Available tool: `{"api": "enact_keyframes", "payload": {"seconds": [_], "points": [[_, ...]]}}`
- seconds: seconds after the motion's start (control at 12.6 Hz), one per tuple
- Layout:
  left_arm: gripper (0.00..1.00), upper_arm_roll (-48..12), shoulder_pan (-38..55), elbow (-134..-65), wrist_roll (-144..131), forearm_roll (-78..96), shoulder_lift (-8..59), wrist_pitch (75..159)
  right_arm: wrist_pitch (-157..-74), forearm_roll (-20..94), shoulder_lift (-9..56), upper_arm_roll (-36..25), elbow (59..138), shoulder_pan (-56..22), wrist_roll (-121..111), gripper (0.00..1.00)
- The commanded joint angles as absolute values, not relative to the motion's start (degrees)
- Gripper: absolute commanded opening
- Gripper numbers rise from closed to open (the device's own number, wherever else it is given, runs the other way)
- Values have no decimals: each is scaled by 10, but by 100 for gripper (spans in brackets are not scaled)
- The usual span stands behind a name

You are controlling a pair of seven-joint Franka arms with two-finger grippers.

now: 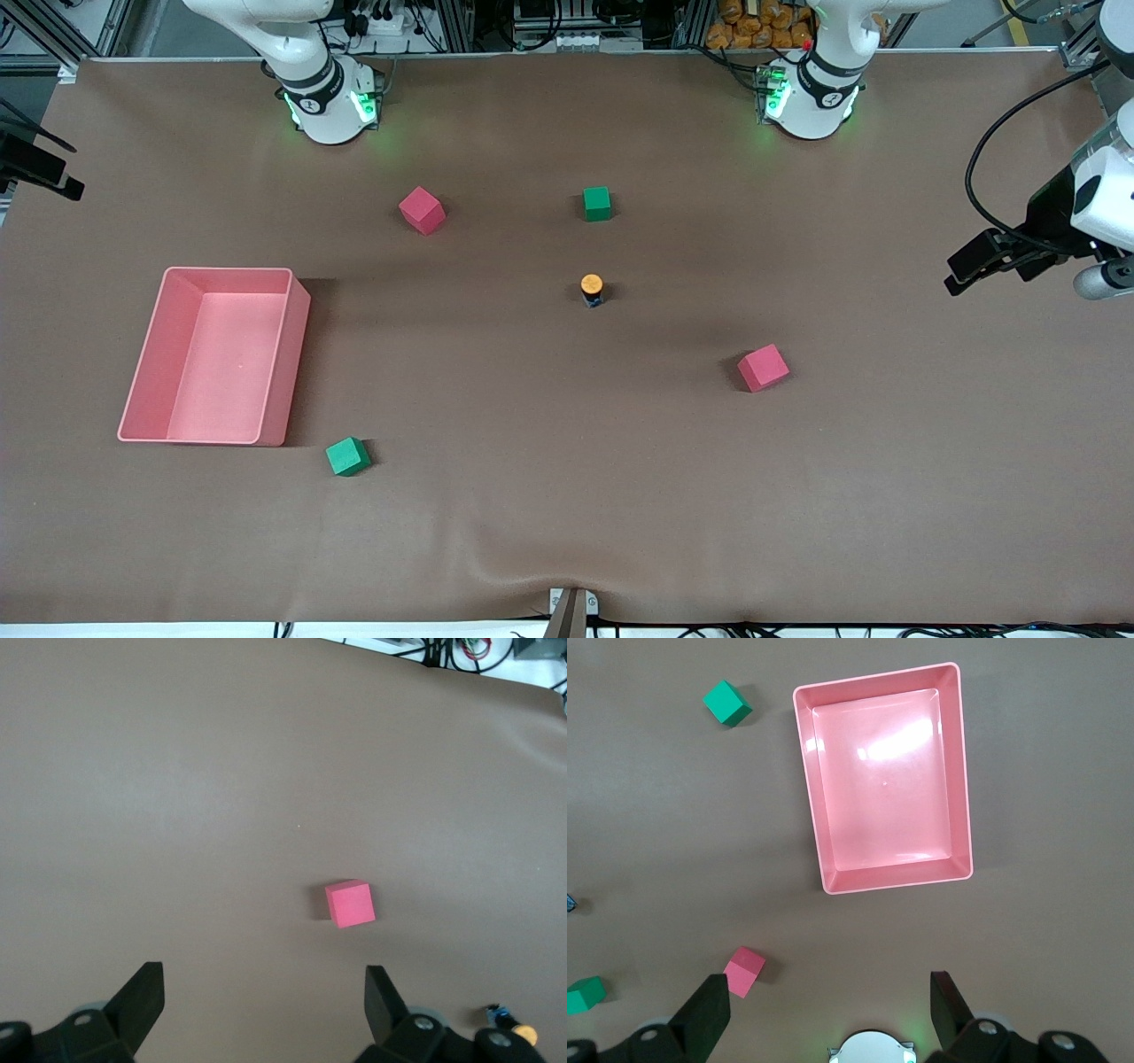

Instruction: Place and upright button with both arms

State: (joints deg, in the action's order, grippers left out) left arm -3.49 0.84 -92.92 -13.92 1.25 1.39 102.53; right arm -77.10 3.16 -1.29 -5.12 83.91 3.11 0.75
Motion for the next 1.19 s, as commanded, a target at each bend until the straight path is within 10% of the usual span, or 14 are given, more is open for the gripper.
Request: {"api": "enact_keyframes", "payload": {"seconds": [0.0,1.11], "points": [[100,-33,1,-886,-78,21,24,1002,-769,24,-12,-50,834,29,10,100],[100,-34,4,-866,-24,1,23,951,-780,-25,-13,-49,833,-6,18,100]]}}
